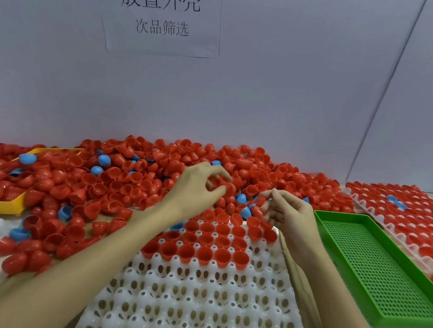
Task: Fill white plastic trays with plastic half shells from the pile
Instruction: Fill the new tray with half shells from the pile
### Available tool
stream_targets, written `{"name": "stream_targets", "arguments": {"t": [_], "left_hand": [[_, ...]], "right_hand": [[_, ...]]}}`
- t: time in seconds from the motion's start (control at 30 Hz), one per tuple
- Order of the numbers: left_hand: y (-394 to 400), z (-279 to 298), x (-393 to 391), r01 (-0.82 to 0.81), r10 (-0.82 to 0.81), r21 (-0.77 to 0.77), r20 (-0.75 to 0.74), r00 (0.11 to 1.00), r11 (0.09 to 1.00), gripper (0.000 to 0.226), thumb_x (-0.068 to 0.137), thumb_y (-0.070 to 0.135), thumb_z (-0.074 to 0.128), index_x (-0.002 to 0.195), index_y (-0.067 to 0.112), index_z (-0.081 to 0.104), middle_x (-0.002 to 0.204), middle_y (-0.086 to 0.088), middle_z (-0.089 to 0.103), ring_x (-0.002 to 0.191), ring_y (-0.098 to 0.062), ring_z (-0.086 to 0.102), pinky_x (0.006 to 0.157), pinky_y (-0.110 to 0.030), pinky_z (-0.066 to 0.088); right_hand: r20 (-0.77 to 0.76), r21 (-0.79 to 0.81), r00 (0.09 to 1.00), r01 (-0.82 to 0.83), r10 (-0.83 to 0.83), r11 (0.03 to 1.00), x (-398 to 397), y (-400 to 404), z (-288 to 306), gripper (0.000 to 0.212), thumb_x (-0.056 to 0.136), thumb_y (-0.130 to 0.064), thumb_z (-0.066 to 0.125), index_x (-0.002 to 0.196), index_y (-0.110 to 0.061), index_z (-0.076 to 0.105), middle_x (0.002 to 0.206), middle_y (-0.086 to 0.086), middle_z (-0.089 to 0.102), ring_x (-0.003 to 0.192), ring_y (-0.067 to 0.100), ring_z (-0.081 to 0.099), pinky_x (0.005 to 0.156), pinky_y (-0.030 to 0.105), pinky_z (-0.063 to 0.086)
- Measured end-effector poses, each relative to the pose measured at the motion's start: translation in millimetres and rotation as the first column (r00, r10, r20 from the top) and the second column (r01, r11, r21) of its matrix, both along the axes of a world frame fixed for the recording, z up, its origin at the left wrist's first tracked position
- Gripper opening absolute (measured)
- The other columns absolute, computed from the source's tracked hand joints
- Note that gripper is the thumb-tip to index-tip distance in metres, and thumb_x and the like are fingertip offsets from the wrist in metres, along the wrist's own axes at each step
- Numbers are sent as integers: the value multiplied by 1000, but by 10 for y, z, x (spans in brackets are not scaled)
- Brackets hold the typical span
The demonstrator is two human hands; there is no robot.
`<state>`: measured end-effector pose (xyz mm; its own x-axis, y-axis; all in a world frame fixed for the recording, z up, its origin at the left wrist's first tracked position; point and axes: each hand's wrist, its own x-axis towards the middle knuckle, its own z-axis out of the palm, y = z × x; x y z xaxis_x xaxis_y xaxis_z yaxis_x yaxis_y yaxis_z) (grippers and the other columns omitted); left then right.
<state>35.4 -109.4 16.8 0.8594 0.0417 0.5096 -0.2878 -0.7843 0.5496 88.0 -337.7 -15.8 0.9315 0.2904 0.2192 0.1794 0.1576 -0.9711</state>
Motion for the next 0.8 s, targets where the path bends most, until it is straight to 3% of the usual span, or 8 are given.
{"name": "stream_targets", "arguments": {"t": [0.13,0.2,0.27,0.37,0.53,0.7,0.8], "left_hand": [[-86,-83,-558,2,-4,-96,-26,1000,995,13,89,52,71,94,41,76,87,16,66,79,-2,63,69,-14,52],[-100,-135,-725,-26,21,-144,-35,999,989,17,88,55,72,91,39,78,78,16,66,73,2,59,66,-10,46],[-105,-167,-815,-26,18,-185,-48,999,982,21,88,56,73,85,36,78,69,12,65,62,1,55,59,-10,42],[-70,-200,-888,-20,5,-273,-56,998,962,24,84,59,74,84,35,77,69,11,68,59,-4,57,56,-14,44],[25,-220,-938,39,-84,-393,-98,992,919,27,77,55,81,91,32,76,86,6,74,77,-13,69,72,-24,57],[50,-228,-969,86,-128,-416,-76,989,905,32,77,57,79,95,31,75,88,8,75,81,-10,71,77,-27,59],[144,-246,-961,23,-45,-328,-60,997,944,33,88,66,61,96,35,71,88,17,73,82,-1,69,75,-16,54]], "right_hand": [[44,-105,969,-238,244,966,-171,35,137,21,100,-27,67,114,-15,77,94,8,74,80,18,65,74,28,56],[84,-231,902,-396,424,889,-282,71,213,23,99,-28,71,121,-20,74,105,7,75,87,14,70,76,25,57],[135,-366,840,-450,525,815,-378,131,258,24,99,-27,74,122,-22,73,111,2,75,93,12,73,79,24,57],[155,-440,819,-444,553,781,-451,206,271,21,98,-25,76,119,-21,74,113,-1,74,97,17,74,84,27,58],[160,-426,827,-434,538,794,-450,231,236,24,98,-24,77,121,-21,72,108,7,74,89,23,75,80,28,59],[258,-496,786,-391,562,775,-532,347,184,24,96,-13,75,118,-22,74,96,6,76,81,22,76,75,31,61],[235,-531,799,-371,553,762,-482,256,235,12,96,-14,76,108,-16,79,95,9,79,84,22,76,77,31,62]]}}
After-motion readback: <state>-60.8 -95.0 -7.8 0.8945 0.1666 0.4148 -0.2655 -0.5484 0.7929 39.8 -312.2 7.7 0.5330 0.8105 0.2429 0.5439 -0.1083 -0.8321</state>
